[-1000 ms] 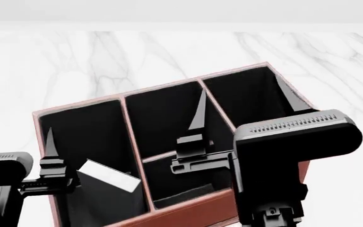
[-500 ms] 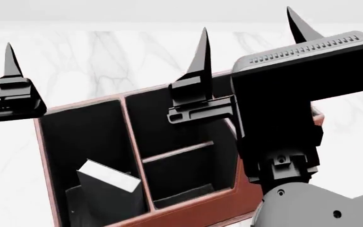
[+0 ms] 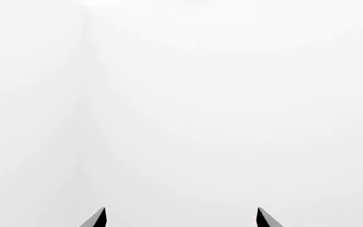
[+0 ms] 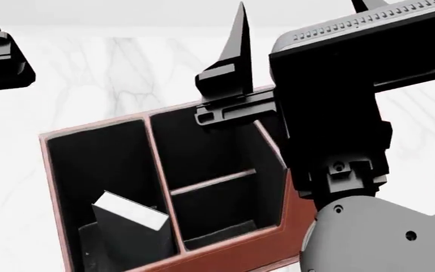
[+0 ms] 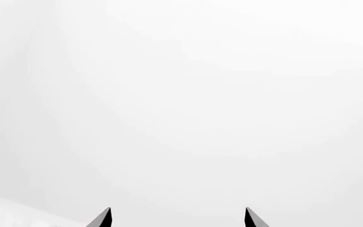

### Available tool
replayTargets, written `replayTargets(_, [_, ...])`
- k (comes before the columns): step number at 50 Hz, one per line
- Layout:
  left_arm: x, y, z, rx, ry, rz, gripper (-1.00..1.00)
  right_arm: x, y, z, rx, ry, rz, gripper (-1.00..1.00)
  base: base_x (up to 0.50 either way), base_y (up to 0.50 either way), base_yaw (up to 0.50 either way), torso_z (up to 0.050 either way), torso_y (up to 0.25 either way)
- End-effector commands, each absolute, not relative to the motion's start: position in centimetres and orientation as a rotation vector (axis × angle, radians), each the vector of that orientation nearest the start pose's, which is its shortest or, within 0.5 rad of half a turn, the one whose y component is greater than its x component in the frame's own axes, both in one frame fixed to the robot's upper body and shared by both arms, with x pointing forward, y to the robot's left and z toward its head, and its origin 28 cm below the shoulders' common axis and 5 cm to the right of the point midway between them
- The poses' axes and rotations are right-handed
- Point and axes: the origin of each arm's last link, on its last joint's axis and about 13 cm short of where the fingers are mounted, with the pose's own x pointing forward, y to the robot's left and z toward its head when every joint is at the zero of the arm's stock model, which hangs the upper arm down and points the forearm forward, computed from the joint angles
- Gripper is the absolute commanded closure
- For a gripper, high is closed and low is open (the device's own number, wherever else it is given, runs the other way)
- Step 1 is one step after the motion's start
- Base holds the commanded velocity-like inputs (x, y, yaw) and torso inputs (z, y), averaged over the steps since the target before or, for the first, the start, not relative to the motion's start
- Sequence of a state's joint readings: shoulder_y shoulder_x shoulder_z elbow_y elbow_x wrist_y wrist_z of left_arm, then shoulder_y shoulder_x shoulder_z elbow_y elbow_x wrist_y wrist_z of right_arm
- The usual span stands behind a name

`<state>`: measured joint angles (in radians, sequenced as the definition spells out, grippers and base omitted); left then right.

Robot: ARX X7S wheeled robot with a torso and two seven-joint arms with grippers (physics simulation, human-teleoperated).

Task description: Pick up the book and place it in the left compartment of the caddy.

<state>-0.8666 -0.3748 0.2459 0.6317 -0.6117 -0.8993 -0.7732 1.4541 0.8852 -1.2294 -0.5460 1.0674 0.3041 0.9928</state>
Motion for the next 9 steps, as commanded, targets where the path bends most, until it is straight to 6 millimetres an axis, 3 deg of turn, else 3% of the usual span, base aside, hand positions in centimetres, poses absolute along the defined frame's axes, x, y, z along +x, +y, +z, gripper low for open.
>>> replayTargets(1, [25.81, 19.96, 28.15, 0.029, -0.472, 0.206, -1.00, 24.81, -9.48, 28.51, -0.297, -0.474, 0.076, -1.00, 0.00, 0.00, 0.00, 0.000, 0.000])
replayTargets(9, [25.76, 19.91, 28.24, 0.028, -0.477, 0.204, -1.00, 24.76, -9.35, 28.72, -0.304, -0.477, 0.083, -1.00, 0.00, 0.00, 0.00, 0.000, 0.000])
